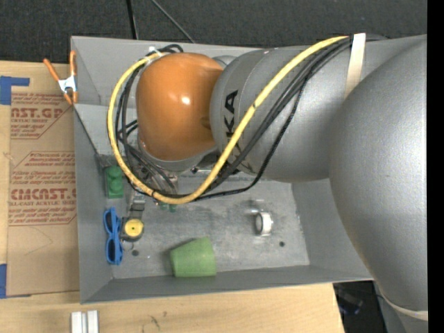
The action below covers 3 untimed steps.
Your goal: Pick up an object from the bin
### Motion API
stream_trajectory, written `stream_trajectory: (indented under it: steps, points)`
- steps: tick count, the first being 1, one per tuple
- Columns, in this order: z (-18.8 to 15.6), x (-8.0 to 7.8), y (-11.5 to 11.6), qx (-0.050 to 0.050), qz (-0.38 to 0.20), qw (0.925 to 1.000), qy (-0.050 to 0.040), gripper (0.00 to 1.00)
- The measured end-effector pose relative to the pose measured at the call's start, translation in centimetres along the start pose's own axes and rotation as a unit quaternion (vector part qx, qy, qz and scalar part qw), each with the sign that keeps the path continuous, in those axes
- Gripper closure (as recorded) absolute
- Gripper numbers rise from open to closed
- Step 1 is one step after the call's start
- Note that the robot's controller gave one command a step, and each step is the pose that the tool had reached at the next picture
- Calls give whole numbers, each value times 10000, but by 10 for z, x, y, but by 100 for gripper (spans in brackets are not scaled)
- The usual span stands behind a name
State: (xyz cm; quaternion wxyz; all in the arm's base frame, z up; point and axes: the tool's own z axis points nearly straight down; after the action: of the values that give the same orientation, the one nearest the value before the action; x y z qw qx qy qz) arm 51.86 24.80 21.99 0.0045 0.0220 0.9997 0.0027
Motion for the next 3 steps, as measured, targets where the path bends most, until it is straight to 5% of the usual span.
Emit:
stream_trajectory:
  steps: [1, 2, 3]
  points:
    - [5, 1, -1, 17, 4, 10000, 37, 0]
    - [120, -13, -18, 39, -514, 9986, 76, 0]
    - [115, -14, -16, 20, -513, 9987, 43, 100]
